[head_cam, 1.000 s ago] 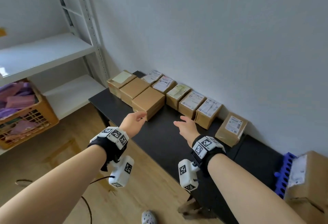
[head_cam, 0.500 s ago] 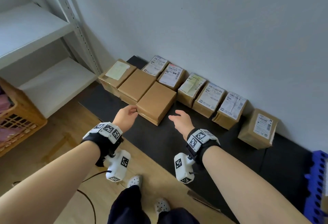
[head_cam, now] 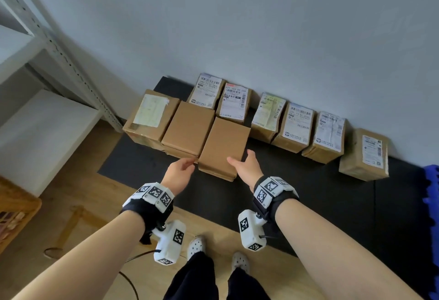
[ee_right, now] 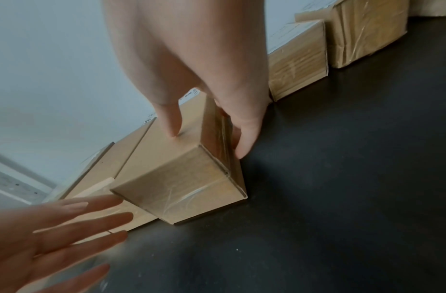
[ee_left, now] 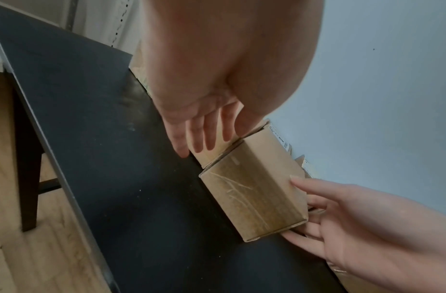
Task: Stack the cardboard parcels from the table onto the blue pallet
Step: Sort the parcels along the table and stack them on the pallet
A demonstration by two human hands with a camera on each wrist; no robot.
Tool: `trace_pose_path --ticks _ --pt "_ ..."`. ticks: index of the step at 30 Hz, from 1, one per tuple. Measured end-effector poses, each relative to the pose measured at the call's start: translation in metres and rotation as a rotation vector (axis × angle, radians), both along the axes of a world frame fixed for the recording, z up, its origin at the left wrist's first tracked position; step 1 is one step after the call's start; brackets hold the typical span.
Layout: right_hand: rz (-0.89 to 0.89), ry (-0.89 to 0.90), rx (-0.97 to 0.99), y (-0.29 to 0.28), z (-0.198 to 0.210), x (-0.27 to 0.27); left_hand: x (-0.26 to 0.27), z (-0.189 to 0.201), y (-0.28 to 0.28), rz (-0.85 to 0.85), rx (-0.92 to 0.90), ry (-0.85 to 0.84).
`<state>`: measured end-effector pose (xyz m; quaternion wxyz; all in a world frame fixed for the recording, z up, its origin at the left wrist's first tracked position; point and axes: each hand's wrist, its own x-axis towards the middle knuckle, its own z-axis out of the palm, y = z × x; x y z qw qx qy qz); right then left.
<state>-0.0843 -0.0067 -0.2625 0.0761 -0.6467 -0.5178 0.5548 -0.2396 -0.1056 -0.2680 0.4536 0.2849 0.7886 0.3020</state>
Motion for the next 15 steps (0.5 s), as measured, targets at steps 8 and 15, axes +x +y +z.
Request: trace_pose_path --ticks 8,15 --pt "-0.07 0.032 -0.013 -0.001 -0.01 0.001 -0.001 -0.008 0.004 -0.055 0.004 -0.073" --pt "-0.022 0.046 -0.006 -0.005 -0.012 0.005 0.006 -0.014 0.001 -0.048 0.007 -0.138"
